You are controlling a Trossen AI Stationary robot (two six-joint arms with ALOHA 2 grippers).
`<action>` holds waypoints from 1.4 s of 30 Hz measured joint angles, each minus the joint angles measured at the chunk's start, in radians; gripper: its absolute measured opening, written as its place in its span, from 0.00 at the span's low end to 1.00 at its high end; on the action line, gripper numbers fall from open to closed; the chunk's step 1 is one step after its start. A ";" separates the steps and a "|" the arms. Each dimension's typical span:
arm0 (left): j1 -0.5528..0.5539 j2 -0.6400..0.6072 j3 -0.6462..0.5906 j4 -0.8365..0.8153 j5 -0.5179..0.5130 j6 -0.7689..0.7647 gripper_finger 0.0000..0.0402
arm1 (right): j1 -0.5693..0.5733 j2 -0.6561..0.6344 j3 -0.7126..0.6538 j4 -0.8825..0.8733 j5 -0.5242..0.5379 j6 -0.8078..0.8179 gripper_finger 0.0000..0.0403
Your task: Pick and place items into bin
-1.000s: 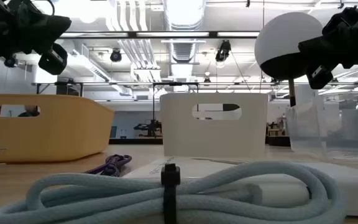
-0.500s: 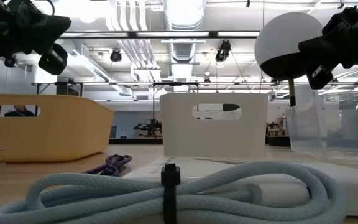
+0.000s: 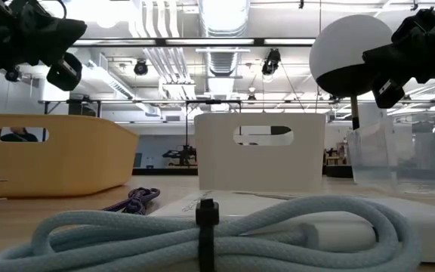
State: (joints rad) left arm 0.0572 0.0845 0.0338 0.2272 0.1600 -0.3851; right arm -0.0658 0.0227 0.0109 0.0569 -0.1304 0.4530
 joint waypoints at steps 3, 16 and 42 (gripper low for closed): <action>0.000 0.000 0.000 0.000 0.000 0.000 0.02 | 0.000 0.000 0.000 0.000 0.000 0.000 0.02; 0.000 0.000 0.000 0.000 0.000 0.000 0.02 | 0.000 0.000 0.000 0.000 0.000 0.000 0.02; 0.000 0.000 0.000 0.000 0.000 0.000 0.02 | -0.001 0.011 0.000 0.008 0.236 0.546 0.02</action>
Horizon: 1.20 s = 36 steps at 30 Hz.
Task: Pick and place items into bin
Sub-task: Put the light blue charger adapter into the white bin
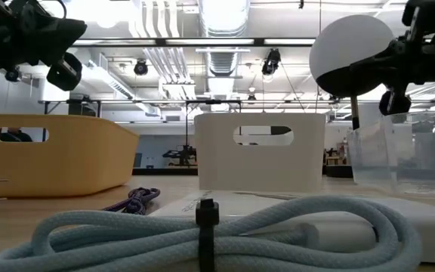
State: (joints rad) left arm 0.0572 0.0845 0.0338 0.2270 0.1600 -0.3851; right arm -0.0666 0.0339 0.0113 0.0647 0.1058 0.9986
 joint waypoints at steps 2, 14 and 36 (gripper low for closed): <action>0.000 0.000 0.000 0.000 0.000 0.000 0.02 | 0.000 0.000 0.000 0.000 0.000 0.044 0.02; 0.000 0.000 0.000 0.000 0.000 0.000 0.02 | 0.001 0.047 0.001 0.323 0.273 -0.002 0.02; 0.000 0.014 0.040 0.522 -0.274 -0.120 0.02 | 0.095 1.071 0.646 0.018 -0.071 -0.035 0.02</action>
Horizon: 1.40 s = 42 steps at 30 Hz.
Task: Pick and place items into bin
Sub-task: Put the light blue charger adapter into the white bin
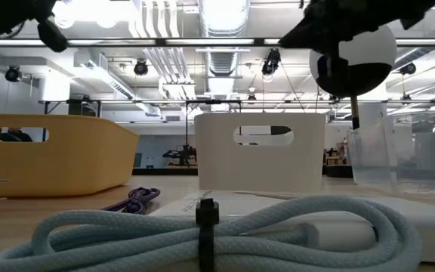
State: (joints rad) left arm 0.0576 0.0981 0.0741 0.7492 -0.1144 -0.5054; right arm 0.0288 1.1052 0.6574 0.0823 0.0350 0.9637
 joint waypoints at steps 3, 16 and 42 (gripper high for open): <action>-0.002 0.043 0.070 -0.270 0.078 -0.108 0.01 | -0.009 0.073 0.056 -0.004 -0.076 -0.014 0.02; -0.062 0.527 0.672 -1.443 0.340 0.111 0.00 | -0.043 0.174 0.190 -0.155 -0.196 -0.103 0.02; -1.056 1.022 0.723 -1.339 0.281 -0.732 0.00 | -0.042 0.291 0.180 -0.207 -0.194 -0.125 0.02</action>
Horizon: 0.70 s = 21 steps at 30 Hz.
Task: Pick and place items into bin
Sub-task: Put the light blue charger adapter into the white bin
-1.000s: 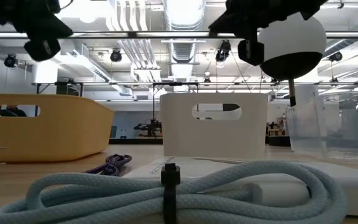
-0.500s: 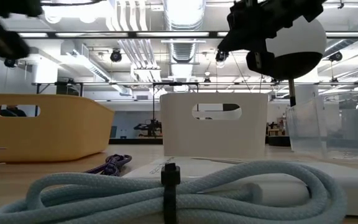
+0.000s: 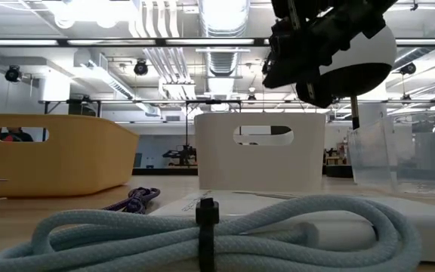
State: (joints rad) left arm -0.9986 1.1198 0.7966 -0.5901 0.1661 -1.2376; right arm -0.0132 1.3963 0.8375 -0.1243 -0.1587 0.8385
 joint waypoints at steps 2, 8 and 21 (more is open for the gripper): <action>-0.042 0.053 0.000 0.030 -0.015 -0.072 0.00 | 0.000 0.014 0.000 0.000 -0.001 -0.009 0.02; -0.157 0.241 0.003 0.112 0.104 -0.230 0.01 | 0.000 0.029 0.000 0.000 -0.015 -0.030 0.02; -0.183 0.397 0.031 0.248 0.116 -0.277 0.30 | 0.002 0.028 0.000 0.000 -0.033 -0.031 0.02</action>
State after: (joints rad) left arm -1.1811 1.5171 0.8276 -0.3425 0.2824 -1.5146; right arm -0.0113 1.4242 0.8375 -0.1239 -0.1917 0.8074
